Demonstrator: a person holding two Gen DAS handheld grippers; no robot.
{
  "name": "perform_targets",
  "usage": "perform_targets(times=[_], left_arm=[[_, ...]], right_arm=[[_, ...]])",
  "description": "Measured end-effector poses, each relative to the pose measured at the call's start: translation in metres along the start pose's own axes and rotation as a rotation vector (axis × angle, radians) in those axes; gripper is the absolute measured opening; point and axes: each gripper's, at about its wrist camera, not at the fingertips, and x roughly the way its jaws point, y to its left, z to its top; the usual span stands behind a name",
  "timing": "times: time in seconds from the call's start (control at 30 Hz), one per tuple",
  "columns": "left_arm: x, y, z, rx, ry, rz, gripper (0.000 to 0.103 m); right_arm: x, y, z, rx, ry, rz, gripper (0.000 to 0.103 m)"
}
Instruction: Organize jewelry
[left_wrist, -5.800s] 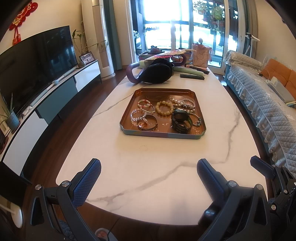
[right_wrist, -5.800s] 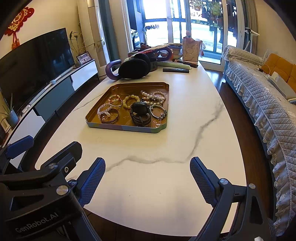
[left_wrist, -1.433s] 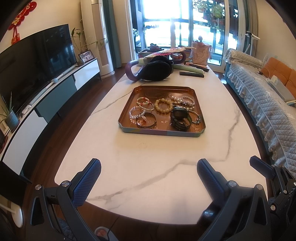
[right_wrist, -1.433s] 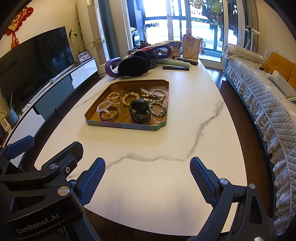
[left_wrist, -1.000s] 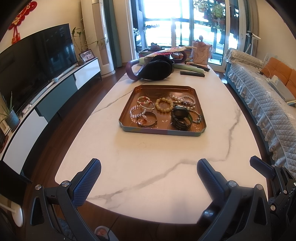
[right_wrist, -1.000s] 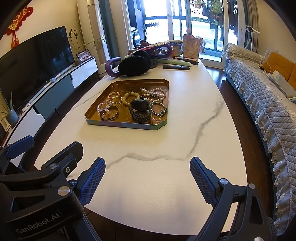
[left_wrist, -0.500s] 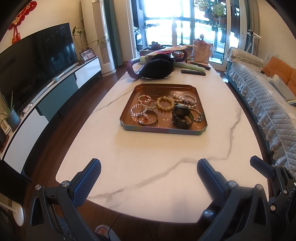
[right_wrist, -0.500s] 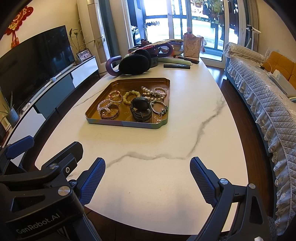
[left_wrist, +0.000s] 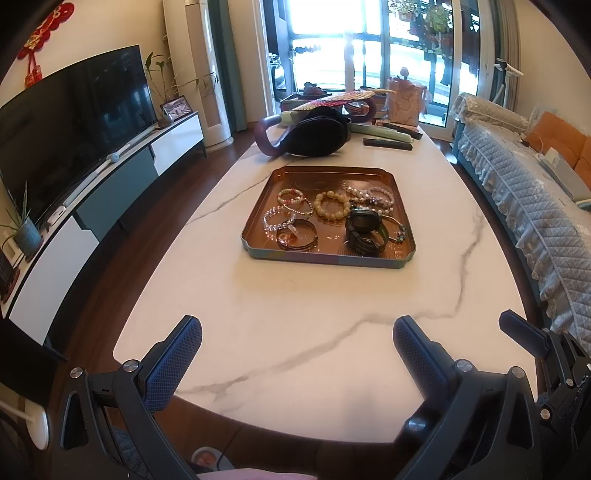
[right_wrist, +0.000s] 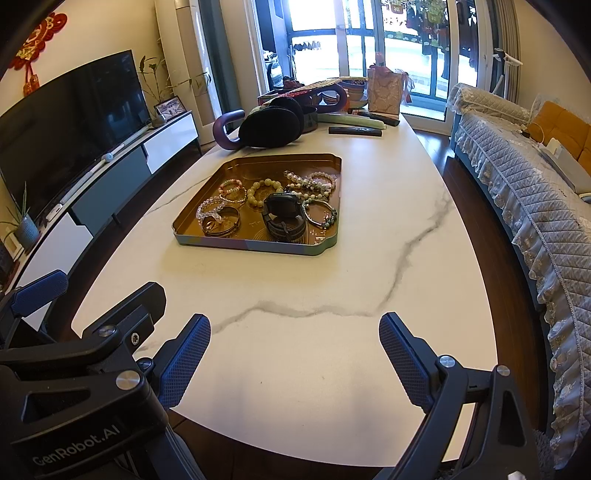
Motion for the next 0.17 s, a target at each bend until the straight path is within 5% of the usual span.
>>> perform_targets(times=[0.17], left_arm=[[0.0008, 0.0002, 0.0009, -0.003, 0.003, -0.001, 0.103]], right_arm=[[-0.0011, 0.0006, -0.002, -0.002, 0.002, 0.001, 0.092]])
